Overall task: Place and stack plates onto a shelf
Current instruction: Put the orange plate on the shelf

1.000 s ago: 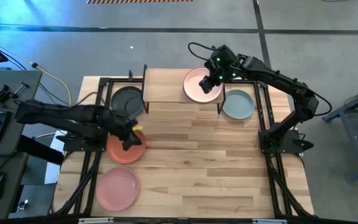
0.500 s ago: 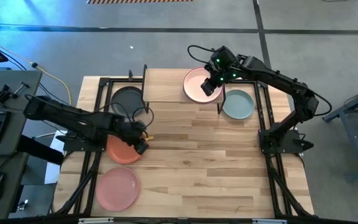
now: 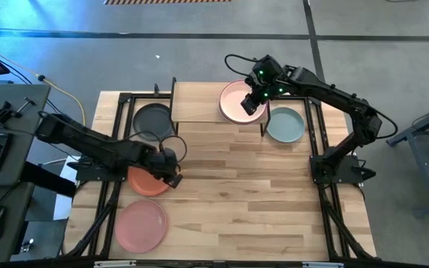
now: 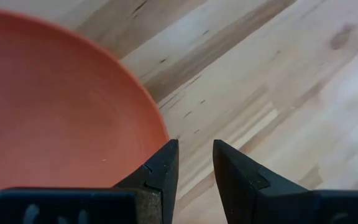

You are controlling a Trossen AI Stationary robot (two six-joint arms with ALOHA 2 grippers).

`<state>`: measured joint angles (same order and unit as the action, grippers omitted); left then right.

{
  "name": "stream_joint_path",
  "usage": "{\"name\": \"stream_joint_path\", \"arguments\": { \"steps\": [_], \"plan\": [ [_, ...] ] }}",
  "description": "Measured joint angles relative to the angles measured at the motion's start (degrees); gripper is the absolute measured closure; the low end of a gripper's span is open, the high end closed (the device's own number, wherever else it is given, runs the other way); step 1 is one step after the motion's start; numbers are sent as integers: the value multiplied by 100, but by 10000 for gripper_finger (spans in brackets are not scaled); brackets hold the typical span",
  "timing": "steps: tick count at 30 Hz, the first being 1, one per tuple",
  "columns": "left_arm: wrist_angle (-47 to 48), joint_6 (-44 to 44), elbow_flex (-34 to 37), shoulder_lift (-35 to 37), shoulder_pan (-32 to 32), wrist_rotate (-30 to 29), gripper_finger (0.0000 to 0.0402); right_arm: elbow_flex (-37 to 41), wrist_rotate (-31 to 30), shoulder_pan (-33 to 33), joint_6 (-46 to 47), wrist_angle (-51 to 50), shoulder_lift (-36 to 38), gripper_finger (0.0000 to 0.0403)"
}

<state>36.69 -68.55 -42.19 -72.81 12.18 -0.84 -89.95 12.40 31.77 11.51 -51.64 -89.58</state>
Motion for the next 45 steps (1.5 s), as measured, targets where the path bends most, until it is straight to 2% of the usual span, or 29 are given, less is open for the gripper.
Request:
{"name": "stream_joint_path", "arguments": {
  "steps": [5,33,36,45],
  "plan": [
    [9,-192,4,-230,107,-183,312,0,0,0,0,-2,0,311],
    [-87,-639,-17,-1370,263,-125,312,0,2,0,-3,-9,0,311],
    [-88,-637,-17,-1368,263,-126,323,0,2,0,-4,-9,0,311],
    [-42,-527,-24,-1328,313,-48,389,0,2,0,-7,-9,0,311]
  ]
}}
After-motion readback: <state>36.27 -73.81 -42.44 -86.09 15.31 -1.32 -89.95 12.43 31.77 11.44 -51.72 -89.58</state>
